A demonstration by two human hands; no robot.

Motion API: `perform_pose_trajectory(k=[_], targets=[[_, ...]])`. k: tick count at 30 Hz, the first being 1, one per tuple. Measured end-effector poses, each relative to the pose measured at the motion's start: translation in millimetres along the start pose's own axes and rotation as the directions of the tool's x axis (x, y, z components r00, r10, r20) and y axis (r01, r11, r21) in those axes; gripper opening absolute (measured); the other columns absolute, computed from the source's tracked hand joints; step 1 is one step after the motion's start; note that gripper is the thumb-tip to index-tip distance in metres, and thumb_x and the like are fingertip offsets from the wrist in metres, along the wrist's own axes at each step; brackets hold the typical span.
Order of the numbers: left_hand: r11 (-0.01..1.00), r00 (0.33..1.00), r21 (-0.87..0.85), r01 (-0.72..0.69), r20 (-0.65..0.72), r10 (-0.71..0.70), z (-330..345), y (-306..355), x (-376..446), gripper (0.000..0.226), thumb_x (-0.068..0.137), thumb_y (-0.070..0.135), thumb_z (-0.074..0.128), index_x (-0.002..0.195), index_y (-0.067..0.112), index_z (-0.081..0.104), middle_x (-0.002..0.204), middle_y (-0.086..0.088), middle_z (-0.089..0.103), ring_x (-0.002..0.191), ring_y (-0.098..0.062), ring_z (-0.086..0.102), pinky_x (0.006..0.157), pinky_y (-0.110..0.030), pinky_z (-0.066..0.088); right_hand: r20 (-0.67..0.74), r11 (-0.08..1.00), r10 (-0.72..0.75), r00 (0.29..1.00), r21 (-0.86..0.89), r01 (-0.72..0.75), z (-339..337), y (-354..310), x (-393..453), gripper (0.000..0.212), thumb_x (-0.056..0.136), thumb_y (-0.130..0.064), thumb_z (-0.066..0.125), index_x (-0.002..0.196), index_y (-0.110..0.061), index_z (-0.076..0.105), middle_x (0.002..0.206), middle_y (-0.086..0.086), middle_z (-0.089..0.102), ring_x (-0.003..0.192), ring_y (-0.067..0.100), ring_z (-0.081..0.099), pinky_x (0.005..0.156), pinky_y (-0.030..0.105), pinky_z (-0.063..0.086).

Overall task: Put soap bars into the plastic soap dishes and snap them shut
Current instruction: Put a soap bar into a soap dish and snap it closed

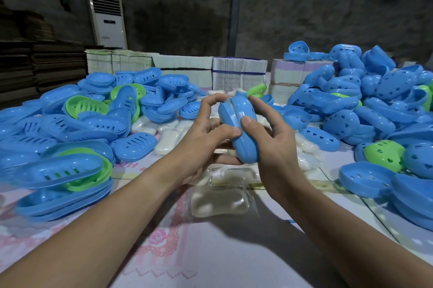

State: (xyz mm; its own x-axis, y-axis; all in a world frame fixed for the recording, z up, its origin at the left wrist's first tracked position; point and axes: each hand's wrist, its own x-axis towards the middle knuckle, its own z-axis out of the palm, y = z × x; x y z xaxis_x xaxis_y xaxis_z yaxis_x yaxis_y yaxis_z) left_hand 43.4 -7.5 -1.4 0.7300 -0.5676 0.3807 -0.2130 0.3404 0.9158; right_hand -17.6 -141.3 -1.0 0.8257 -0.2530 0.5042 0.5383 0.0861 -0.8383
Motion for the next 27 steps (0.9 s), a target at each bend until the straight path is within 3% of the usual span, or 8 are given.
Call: perform_pose_trajectory(k=[4, 7, 10, 12, 15, 17, 23, 27], targets=[[1.0, 1.0, 0.031, 0.004, -0.013, -0.004, 0.7, 1.5, -0.4, 0.043, 0.077, 0.025, 0.072, 0.107, 0.05, 0.055, 0.13, -0.027, 0.058, 0.096, -0.035, 0.073, 0.071, -0.051, 0.061, 0.015, 1.0, 0.02, 1.0, 0.017, -0.02, -0.2, 1.4, 0.9, 0.037, 0.085, -0.028, 0.066, 0.12, -0.036, 0.063, 0.126, 0.008, 0.064, 0.1, 0.027, 0.071, 0.071, 0.048, 0.062], [0.998, 0.999, 0.056, -0.005, -0.043, 0.007, 5.6, 2.5, 0.3, 0.037, 0.083, 0.021, 0.063, 0.105, 0.049, 0.056, 0.13, -0.023, 0.057, 0.088, -0.028, 0.075, 0.064, -0.044, 0.06, 0.008, 0.999, 0.013, 1.0, 0.032, -0.013, -2.3, 2.1, 1.3, 0.037, 0.09, -0.022, 0.067, 0.125, -0.033, 0.062, 0.116, 0.002, 0.071, 0.1, 0.026, 0.071, 0.07, 0.038, 0.061], [0.999, 0.998, 0.051, -0.002, -0.057, 0.005, 7.7, 2.8, 0.1, 0.037, 0.082, 0.019, 0.06, 0.103, 0.049, 0.057, 0.132, -0.025, 0.054, 0.089, -0.03, 0.074, 0.064, -0.044, 0.06, 0.012, 0.999, 0.015, 1.0, 0.029, -0.015, -2.0, 1.0, 0.6, 0.037, 0.088, -0.024, 0.067, 0.123, -0.034, 0.063, 0.122, 0.006, 0.067, 0.101, 0.027, 0.071, 0.065, 0.032, 0.059], [0.999, 0.998, 0.046, -0.001, -0.068, 0.005, 8.0, 2.5, -0.2, 0.036, 0.082, 0.02, 0.059, 0.104, 0.048, 0.057, 0.132, -0.026, 0.054, 0.089, -0.03, 0.074, 0.064, -0.044, 0.06, 0.009, 1.0, 0.021, 1.0, 0.019, -0.021, -1.1, 0.7, 0.2, 0.035, 0.088, -0.026, 0.068, 0.12, -0.038, 0.063, 0.129, 0.009, 0.062, 0.103, 0.027, 0.07, 0.064, 0.037, 0.061], [0.999, 0.997, 0.039, -0.005, -0.082, 0.008, 9.6, 2.1, 0.2, 0.024, 0.089, 0.031, 0.057, 0.109, 0.045, 0.056, 0.126, -0.025, 0.061, 0.08, -0.026, 0.074, 0.063, -0.042, 0.06, -0.005, 1.0, 0.016, 1.0, -0.001, -0.016, -1.0, 0.2, 0.3, 0.033, 0.092, -0.023, 0.067, 0.121, -0.038, 0.062, 0.13, 0.009, 0.061, 0.104, 0.027, 0.069, 0.076, 0.053, 0.061], [0.999, 0.996, 0.051, -0.017, -0.089, 0.021, 10.7, 1.0, 0.4, 0.022, 0.091, 0.036, 0.057, 0.112, 0.046, 0.055, 0.124, -0.022, 0.063, 0.079, -0.024, 0.074, 0.062, -0.041, 0.059, -0.004, 1.0, 0.017, 1.0, -0.016, -0.017, -0.5, -0.8, -0.1, 0.035, 0.091, -0.024, 0.068, 0.122, -0.038, 0.061, 0.13, 0.009, 0.061, 0.105, 0.028, 0.069, 0.079, 0.056, 0.059], [0.996, 0.997, 0.078, -0.045, -0.06, 0.049, 10.5, -0.4, -1.2, 0.019, 0.094, 0.042, 0.057, 0.11, 0.048, 0.051, 0.13, -0.026, 0.058, 0.093, -0.036, 0.072, 0.067, -0.044, 0.059, 0.009, 0.999, 0.006, 1.0, -0.049, -0.005, 0.3, -1.5, -0.6, 0.036, 0.082, -0.033, 0.067, 0.117, -0.043, 0.062, 0.132, 0.009, 0.06, 0.107, 0.027, 0.068, 0.078, 0.051, 0.061], [0.995, 0.998, 0.087, -0.049, -0.042, 0.053, 8.0, -0.8, -1.2, 0.01, 0.101, 0.04, 0.053, 0.109, 0.045, 0.05, 0.133, -0.03, 0.055, 0.102, -0.044, 0.07, 0.069, -0.045, 0.06, 0.014, 1.0, 0.02, 1.0, 0.003, -0.02, -0.7, -1.1, -1.2, 0.037, 0.082, -0.029, 0.069, 0.116, -0.042, 0.064, 0.123, 0.011, 0.065, 0.101, 0.029, 0.07, 0.061, 0.039, 0.061]])
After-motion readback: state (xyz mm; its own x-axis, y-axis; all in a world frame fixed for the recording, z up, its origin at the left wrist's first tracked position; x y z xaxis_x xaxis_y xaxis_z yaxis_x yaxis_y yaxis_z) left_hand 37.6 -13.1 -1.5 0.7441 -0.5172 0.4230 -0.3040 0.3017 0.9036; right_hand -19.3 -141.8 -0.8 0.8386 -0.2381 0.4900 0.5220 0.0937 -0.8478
